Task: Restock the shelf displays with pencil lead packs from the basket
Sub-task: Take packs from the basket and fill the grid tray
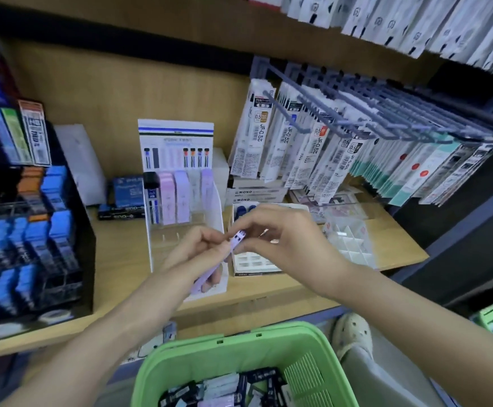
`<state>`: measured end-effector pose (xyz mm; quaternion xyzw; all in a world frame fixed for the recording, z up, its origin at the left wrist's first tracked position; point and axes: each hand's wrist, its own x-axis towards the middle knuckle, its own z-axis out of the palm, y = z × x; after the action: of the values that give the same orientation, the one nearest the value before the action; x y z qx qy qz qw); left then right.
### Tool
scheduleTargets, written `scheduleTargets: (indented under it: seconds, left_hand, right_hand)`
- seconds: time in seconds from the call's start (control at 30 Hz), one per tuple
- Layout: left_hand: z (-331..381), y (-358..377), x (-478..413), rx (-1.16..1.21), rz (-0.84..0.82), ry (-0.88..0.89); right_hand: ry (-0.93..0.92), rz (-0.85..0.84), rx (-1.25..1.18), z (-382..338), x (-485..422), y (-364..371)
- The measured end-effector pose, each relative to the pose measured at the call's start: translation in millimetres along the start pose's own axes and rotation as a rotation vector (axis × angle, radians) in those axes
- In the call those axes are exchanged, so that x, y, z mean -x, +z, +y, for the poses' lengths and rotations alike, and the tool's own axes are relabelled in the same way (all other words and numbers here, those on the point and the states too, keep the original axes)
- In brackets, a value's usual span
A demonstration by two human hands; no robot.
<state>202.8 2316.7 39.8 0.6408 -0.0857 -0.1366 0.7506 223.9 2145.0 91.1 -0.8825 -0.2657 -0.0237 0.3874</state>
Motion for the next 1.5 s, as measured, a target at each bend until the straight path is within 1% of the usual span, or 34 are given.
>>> scheduleTargets:
  seconds: [0.07, 0.13, 0.2, 0.27, 0.33, 0.4, 0.47, 0.5, 0.57, 0.6, 0.67, 0.73, 0.8, 0.9, 1.0, 1.17, 1.3, 1.5]
  left_hand:
    - [2, -6, -1, -0.057, 0.024, 0.069]
    - [7, -10, -4, -0.119, 0.079, 0.142]
    - [8, -15, -9, -0.139, 0.1, 0.182]
    - [9, -20, -16, -0.151, 0.096, 0.185]
    - [9, -24, -23, -0.18, 0.104, 0.189]
    - [11, -29, -34, -0.319, 0.152, 0.247]
    - [13, -38, -47, -0.521, 0.237, 0.33]
    - [15, -44, -52, -0.582, 0.283, 0.363]
    - [21, -55, -62, -0.657, 0.343, 0.419]
    - [24, -59, -66, -0.721, 0.362, 0.446]
    - [27, -66, -74, -0.9, 0.38, 0.495]
    - [24, -72, -81, -1.09, 0.364, 0.539]
    - [17, -77, -86, -1.253, 0.308, 0.57]
    - [7, -83, -91, -1.402, 0.24, 0.573]
    - [5, -85, -91, -1.428, 0.243, 0.594]
    - [5, -87, -88, -1.429, 0.214, 0.591]
    - [5, -88, -86, -1.438, 0.196, 0.591]
    - [8, -87, -84, -1.457, 0.186, 0.593]
  right_hand:
    - [0.049, 0.009, -0.024, -2, -8, 1]
    - [0.136, 0.003, -0.161, -3, -15, 1]
    - [0.188, -0.019, -0.301, -4, -20, 4]
    - [0.198, -0.014, -0.375, -2, -25, 7]
    - [0.188, 0.001, -0.376, -2, -32, 8]
    - [0.169, 0.05, -0.326, -2, -40, 7]
    - [0.16, 0.175, -0.274, 3, -52, 2]
    - [0.164, 0.248, -0.228, 6, -59, -1]
    - [0.169, 0.349, -0.074, 14, -74, -6]
    - [0.163, 0.369, 0.012, 18, -81, -7]
    - [0.129, 0.369, 0.149, 24, -94, -6]
    - [0.089, 0.331, 0.263, 28, -105, -1]
    - [0.047, 0.261, 0.37, 33, -114, 5]
    - [0.033, 0.12, 0.418, 37, -124, 12]
    - [0.034, 0.013, 0.459, 40, -130, 16]
    - [0.012, -0.02, 0.49, 45, -136, 20]
    - [0.0, 0.018, 0.505, 48, -135, 27]
    - [-0.029, 0.106, 0.613, 45, -126, 34]
